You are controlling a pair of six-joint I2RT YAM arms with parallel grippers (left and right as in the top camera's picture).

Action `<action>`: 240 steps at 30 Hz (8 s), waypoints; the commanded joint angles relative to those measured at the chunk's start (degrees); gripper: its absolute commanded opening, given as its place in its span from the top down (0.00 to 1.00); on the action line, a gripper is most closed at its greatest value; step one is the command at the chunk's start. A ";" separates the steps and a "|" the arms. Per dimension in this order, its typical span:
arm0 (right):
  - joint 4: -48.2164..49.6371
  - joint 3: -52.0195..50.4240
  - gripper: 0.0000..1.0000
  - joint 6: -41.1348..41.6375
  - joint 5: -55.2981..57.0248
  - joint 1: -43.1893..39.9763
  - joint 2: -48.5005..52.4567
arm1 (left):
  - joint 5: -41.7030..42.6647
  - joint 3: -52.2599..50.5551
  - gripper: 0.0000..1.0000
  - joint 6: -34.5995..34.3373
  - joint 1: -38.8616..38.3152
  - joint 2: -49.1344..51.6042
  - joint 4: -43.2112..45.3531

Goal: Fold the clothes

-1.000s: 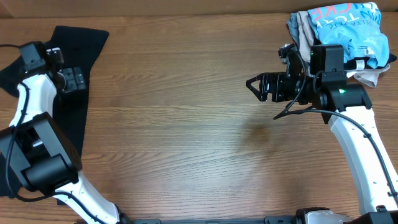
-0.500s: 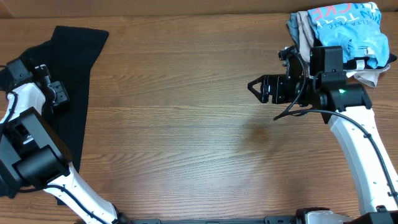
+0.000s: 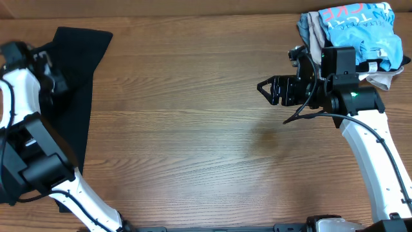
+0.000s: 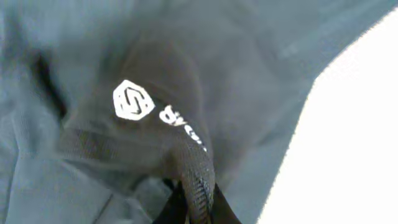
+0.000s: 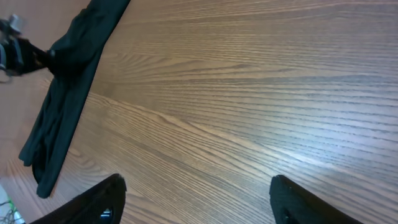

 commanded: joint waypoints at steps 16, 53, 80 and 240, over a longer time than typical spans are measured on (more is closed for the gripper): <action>-7.96 7.32 0.29 1.92 0.13 -12.31 -4.52 | 17.35 17.59 0.96 -1.64 -32.46 -2.29 -16.59; -11.67 8.96 0.17 1.22 2.56 -20.02 -3.30 | 1.66 32.11 0.00 -6.25 -40.30 5.77 -16.09; -11.54 8.94 0.21 1.31 7.89 -9.42 1.01 | -1.57 32.11 0.50 -15.82 -27.12 28.65 -1.75; 3.30 3.32 0.42 7.91 14.71 0.63 33.53 | -6.08 -28.30 0.96 -26.21 -45.07 -40.06 -19.47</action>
